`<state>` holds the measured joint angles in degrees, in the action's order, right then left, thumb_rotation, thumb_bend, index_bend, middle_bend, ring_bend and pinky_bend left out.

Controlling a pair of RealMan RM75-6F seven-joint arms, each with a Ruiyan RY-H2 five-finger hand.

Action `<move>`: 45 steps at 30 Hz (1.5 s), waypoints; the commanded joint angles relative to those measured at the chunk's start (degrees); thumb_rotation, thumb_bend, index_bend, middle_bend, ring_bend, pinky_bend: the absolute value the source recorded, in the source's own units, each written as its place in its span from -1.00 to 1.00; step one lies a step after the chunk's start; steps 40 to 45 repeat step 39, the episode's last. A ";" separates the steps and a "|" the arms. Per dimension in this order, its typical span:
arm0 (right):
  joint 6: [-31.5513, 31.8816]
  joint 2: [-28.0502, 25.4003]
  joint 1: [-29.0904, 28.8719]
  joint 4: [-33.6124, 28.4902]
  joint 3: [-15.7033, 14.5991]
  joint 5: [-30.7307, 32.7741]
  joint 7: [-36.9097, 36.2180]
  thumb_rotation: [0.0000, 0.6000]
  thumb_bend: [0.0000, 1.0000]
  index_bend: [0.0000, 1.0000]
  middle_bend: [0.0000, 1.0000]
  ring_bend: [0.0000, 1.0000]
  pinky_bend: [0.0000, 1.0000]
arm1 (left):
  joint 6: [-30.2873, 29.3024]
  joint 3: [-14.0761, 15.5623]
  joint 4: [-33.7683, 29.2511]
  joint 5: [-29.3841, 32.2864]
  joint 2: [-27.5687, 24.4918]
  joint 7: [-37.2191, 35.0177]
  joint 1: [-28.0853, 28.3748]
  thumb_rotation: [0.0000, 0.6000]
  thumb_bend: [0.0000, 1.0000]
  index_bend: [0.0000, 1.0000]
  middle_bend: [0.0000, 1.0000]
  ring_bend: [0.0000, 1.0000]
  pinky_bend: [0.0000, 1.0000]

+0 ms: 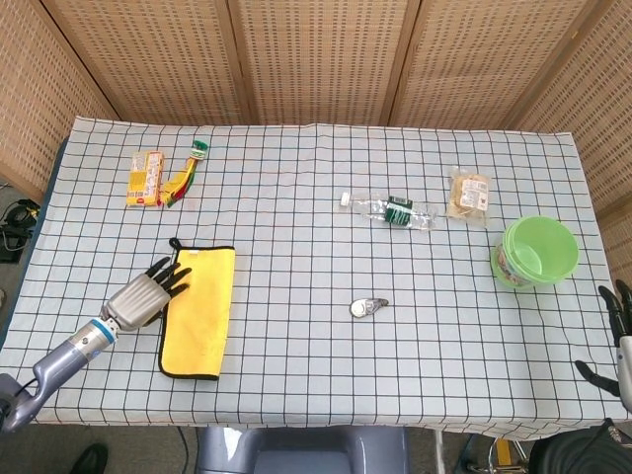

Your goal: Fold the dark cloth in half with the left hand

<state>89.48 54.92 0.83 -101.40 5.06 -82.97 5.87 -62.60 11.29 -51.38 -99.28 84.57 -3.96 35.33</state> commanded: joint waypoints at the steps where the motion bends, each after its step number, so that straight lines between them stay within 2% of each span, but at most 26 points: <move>1: 0.05 -0.01 0.01 -0.09 -0.08 -0.20 0.06 1.00 -1.00 -1.00 -1.00 -1.00 -1.00 | -1.51 -0.26 -0.66 0.18 -1.50 -0.39 -0.74 1.00 -0.33 -1.00 -1.00 -1.00 -1.00; 8: 0.07 -0.09 0.04 -0.34 -0.36 -0.79 0.05 1.00 -1.00 -1.00 -1.00 -1.00 -1.00 | -4.86 -1.46 -2.38 1.44 -4.47 -2.66 -2.37 1.00 -0.34 -1.00 -1.00 -1.00 -1.00; 11: 0.13 -0.13 0.07 -0.42 -0.46 -1.04 0.04 1.00 -1.00 -1.00 -1.00 -1.00 -1.00 | -6.65 -2.33 -3.49 2.28 -5.68 -4.01 -3.26 1.00 -0.43 -1.00 -1.00 -1.00 -1.00; 17: 0.52 -0.28 0.23 -0.53 -0.56 -1.51 -0.23 1.00 -1.00 -1.00 -1.00 -1.00 -1.00 | -12.23 -6.09 -9.07 6.66 -9.25 -6.67 -6.43 1.00 -0.95 -1.00 -1.00 -1.00 -1.00; 18: 0.62 -0.31 0.26 -0.54 -0.58 -1.63 -0.30 1.00 -1.00 -1.00 -1.00 -1.00 -1.00 | -13.09 -6.68 -10.81 7.70 -10.27 -6.79 -7.22 1.00 -0.99 -1.00 -1.00 -1.00 -1.00; 21: 1.09 -0.36 0.40 -0.48 -0.71 -2.35 -0.56 1.00 -1.00 -1.00 -1.00 -1.00 -1.00 | -15.58 -8.25 -21.45 12.01 -16.01 -6.55 -10.72 1.00 -1.00 -1.00 -1.00 -1.00 -1.00; 22: 1.29 -0.32 0.43 -0.39 -0.84 -2.92 -0.70 1.00 -1.00 -1.00 -1.00 -1.00 -1.00 | -18.59 -8.76 -26.52 14.93 -18.63 -5.68 -13.95 1.00 -1.00 -1.00 -1.00 -1.00 -1.00; 24: 1.53 -0.21 0.45 -0.09 -0.98 -3.56 -1.04 1.00 -1.00 -1.00 -1.00 -1.00 -1.00 | -20.43 -8.33 -34.95 17.37 -22.28 -0.98 -16.97 1.00 -1.00 -1.00 -1.00 -1.00 -1.00; 26: 1.71 -0.12 0.46 0.18 -1.06 -4.00 -1.26 1.00 -1.00 -1.00 -1.00 -1.00 -1.00 | -21.99 -8.11 -40.57 19.32 -24.24 3.66 -19.23 1.00 -1.00 -1.00 -1.00 -1.00 -1.00; 31: 2.16 0.02 0.51 0.87 -1.07 -4.62 -1.98 1.00 -1.00 -1.00 -1.00 -1.00 -1.00 | -27.00 -7.86 -48.57 20.90 -25.48 12.19 -23.84 1.00 -1.00 -1.00 -1.00 -1.00 -1.00; 35: 2.43 -0.09 0.65 1.30 -1.03 -4.68 -2.80 1.00 -1.00 -1.00 -1.00 -1.00 -1.00 | -29.65 -7.58 -50.53 19.31 -25.31 14.62 -26.15 1.00 -1.00 -1.00 -1.00 -1.00 -1.00; 45: 2.67 -0.19 0.79 1.45 -1.03 -4.72 -3.25 1.00 -1.00 -1.00 -1.00 -1.00 -1.00 | -29.70 -7.86 -50.81 18.25 -25.41 15.36 -26.89 1.00 -1.00 -1.00 -1.00 -1.00 -1.00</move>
